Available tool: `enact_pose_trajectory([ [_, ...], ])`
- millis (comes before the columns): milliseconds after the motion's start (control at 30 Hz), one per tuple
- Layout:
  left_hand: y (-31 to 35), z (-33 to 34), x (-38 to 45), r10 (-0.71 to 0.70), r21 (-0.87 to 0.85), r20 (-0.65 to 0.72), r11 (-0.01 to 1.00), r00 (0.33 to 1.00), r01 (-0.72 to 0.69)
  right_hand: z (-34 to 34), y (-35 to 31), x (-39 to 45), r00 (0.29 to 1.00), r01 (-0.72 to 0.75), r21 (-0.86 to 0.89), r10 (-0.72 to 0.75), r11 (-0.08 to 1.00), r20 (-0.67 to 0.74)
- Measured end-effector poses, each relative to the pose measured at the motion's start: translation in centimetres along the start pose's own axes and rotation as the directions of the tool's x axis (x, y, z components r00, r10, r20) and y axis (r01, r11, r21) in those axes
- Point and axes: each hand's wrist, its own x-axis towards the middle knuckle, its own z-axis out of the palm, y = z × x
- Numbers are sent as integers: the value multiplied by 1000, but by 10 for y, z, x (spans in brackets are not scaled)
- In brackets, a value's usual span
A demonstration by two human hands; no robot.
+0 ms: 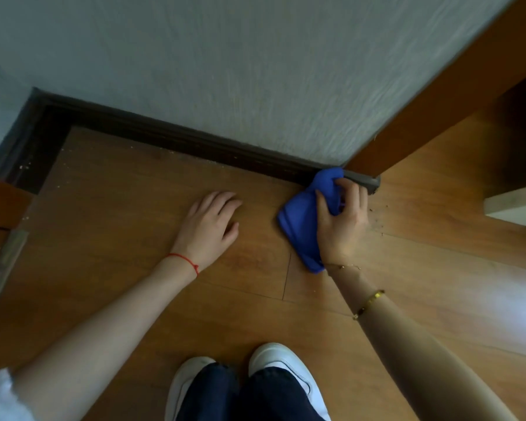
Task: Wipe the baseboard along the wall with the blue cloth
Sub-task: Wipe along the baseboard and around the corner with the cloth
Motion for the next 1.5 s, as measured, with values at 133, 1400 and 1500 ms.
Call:
enact_pose_trajectory([
  [133,0,-2,0,9,5,5,1000,1000,-9,-19,18,-2,992,-75,12,75,997,-98],
  [1400,1,3,-6,-21,-27,9,999,1000,21,-6,15,-5,996,-90,-33,90,995,-20],
  [1500,0,2,-6,-19,-23,18,1000,1000,20,16,-5,-5,998,-58,14,58,998,19],
])
